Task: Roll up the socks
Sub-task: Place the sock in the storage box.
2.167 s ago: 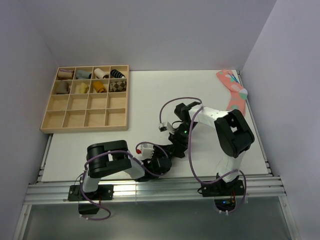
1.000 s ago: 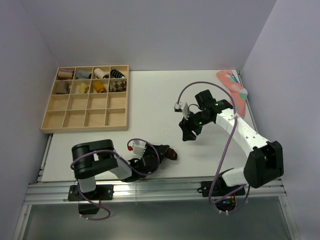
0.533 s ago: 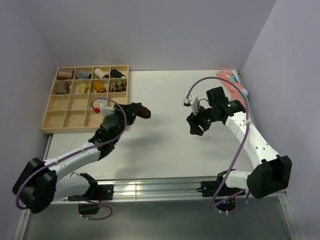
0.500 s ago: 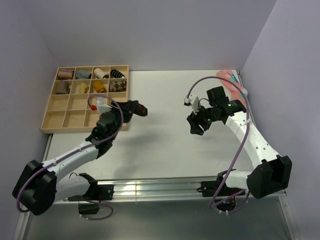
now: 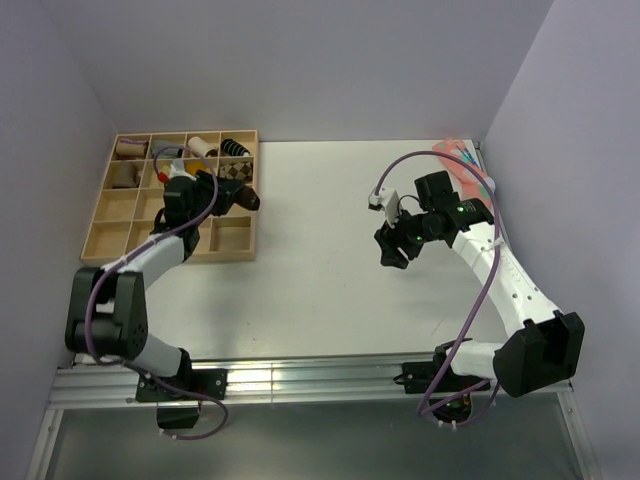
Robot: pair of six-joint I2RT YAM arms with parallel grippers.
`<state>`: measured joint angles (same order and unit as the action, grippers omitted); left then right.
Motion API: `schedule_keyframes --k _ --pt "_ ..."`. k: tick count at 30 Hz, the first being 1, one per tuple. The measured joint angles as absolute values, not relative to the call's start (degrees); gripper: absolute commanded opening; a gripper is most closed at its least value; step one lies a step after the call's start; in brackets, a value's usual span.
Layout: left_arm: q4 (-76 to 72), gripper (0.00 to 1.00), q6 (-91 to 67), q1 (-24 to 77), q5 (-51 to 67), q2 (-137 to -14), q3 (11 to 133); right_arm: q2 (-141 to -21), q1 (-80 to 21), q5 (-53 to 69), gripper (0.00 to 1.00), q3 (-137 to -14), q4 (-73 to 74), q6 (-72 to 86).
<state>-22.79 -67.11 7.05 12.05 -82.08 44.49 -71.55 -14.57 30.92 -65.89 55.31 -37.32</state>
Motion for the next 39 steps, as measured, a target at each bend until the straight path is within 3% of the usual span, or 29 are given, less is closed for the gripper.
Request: schedule_keyframes --k 13,31,39 --pt "-24.1 0.0 -64.3 3.4 17.3 -104.8 60.3 -71.5 -14.2 31.0 0.63 -64.3 54.6 -39.5" --pt "-20.9 0.0 -60.7 1.1 18.1 -116.1 64.9 -74.1 -14.0 31.6 0.62 -63.0 53.1 -40.8" --pt "-12.5 0.0 -58.8 1.1 14.5 -116.3 69.4 -75.0 -14.0 32.4 0.62 -62.3 53.0 -41.5"
